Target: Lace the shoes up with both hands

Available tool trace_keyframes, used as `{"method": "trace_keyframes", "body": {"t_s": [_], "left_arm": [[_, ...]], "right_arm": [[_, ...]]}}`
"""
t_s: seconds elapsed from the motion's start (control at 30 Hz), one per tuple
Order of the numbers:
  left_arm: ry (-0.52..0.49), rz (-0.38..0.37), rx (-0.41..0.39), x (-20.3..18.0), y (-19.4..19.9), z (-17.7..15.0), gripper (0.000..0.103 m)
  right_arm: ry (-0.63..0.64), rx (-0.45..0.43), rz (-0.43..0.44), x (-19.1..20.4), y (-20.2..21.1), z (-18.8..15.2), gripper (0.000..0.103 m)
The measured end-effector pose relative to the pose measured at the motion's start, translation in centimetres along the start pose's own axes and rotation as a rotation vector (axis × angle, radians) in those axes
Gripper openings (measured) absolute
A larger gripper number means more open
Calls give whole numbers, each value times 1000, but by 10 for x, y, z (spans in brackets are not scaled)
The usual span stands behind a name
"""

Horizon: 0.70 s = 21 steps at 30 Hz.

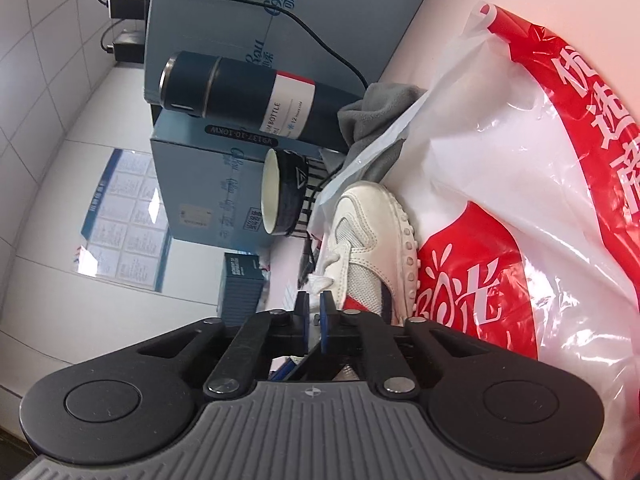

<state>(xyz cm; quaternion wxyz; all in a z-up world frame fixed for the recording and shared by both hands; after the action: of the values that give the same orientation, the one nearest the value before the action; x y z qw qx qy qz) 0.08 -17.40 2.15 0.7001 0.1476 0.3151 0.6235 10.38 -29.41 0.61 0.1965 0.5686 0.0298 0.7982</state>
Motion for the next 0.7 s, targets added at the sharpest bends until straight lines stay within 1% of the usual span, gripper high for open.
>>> {"method": "trace_keyframes", "body": {"t_s": [0.17, 0.23, 0.33, 0.37, 0.43, 0.47, 0.5, 0.53, 0.57, 0.6, 0.7], "left_arm": [[7, -8, 2, 2, -1, -2, 15], [11, -7, 4, 3, -1, -2, 15], [19, -8, 3, 4, -2, -3, 16], [20, -9, 2, 4, -1, -3, 16], [22, -11, -2, 4, -1, -3, 16], [22, -11, -4, 3, 0, -2, 16], [20, -12, -7, 3, 0, -2, 16], [18, -12, -9, 3, 1, -2, 16], [16, -13, -9, 3, 1, -2, 16], [13, -14, -10, 2, 1, -3, 16], [16, -17, -8, 3, 0, -3, 15]], "right_arm": [[-92, -42, 51, -6, 10, -2, 4], [-163, -63, 101, -11, 13, -5, 5], [-260, -115, 222, -12, 17, -5, 4], [-273, -126, 248, -11, 18, -4, 4], [-254, -128, 252, -8, 19, -2, 4], [-238, -133, 233, -7, 20, -1, 5], [-221, -139, 202, -7, 22, 0, 10], [-202, -143, 168, -8, 23, 1, 29], [-184, -142, 140, -8, 24, 1, 42], [-167, -135, 117, -7, 24, 1, 47], [-121, -103, 57, -5, 21, -2, 46]]}}
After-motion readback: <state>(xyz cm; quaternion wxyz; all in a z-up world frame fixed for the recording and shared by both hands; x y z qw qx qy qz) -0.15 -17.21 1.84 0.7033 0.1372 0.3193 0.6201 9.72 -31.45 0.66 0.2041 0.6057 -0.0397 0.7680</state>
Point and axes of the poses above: each gripper's, at about its wrist camera, not at the fingertips, and y roughly against the way its jaws point, x to its left, z to its top, the point moved 7 cm from there along -y, roughly the way its jaws point, and after that the axes turned 12 degrees about y, right-handed, at the moved point
